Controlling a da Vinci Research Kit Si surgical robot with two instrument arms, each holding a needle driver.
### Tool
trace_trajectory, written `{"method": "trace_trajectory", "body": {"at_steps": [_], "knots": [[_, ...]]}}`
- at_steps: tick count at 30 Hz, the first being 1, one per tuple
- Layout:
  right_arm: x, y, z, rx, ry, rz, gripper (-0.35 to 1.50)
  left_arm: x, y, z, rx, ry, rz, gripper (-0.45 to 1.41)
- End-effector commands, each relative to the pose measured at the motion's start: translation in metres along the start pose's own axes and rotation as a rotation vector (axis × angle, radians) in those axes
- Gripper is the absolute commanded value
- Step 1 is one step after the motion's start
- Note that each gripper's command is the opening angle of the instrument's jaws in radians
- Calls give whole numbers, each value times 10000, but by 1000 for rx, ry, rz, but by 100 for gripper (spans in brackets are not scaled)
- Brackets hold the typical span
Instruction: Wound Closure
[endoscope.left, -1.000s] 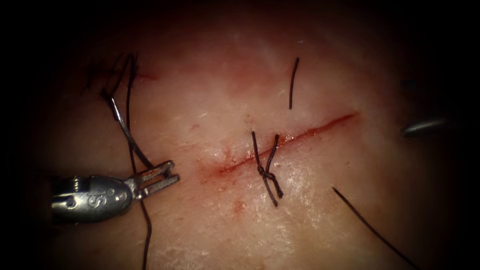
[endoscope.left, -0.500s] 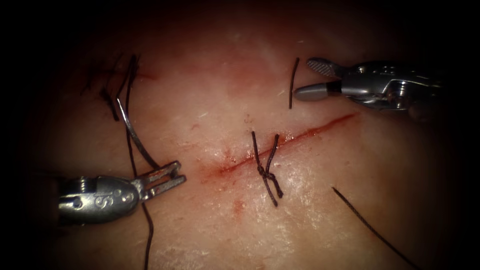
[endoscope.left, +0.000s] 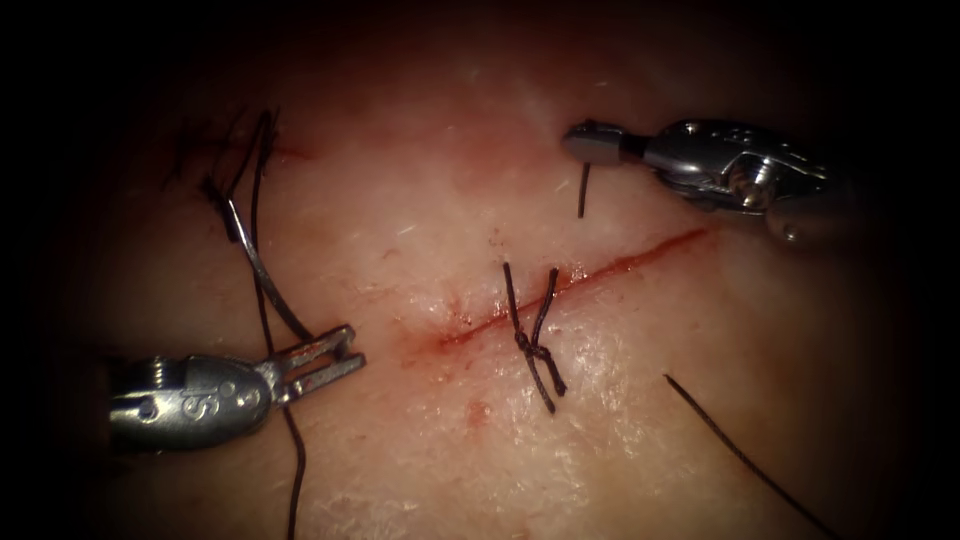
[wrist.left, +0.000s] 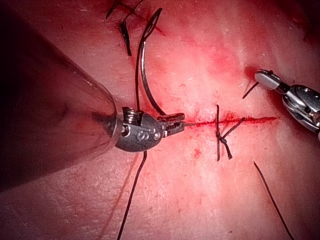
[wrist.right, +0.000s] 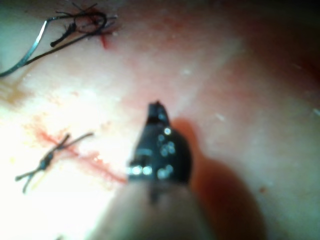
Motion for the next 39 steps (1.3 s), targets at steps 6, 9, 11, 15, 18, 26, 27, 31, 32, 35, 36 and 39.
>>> {"method": "trace_trajectory", "body": {"at_steps": [6, 9, 11, 15, 18, 26, 27, 31, 32, 35, 36, 39], "knots": [[35, -12, -6, 6, 0, 33, -35, -3, 11, 7, -3, 1, -3, -45], [47, -17, -7, 8, 9, 28, -35, -3, 11, 7, -3, 1, -3, -45], [53, -18, -7, 7, 14, 22, -35, -3, 11, 7, -3, 1, -3, -45], [70, -18, -8, 7, 24, 14, -35, -3, 12, 6, -3, 1, -3, -45], [81, -17, -11, 9, 37, 8, -35, -4, 12, 6, -3, 1, -3, -45], [93, -16, -13, 8, 41, 1, -35, -4, 12, 6, -3, 1, -3, -45], [94, -16, -12, 7, 40, -4, -35, -4, 12, 6, -3, 1, -3, -45], [97, -16, -12, 8, 46, -8, -35, -3, 12, 6, -3, 1, -3, -45], [101, -16, -13, 9, 48, -4, -35, -3, 12, 6, -3, 1, -3, -45], [109, -15, -14, 9, 50, -9, -35, -3, 12, 7, -2, 1, -3, -45], [111, -15, -14, 10, 49, -14, -35, -3, 12, 7, -2, 1, -3, -45], [113, -15, -14, 6, 49, -24, -35, -3, 12, 8, -2, 1, -3, -45]]}}
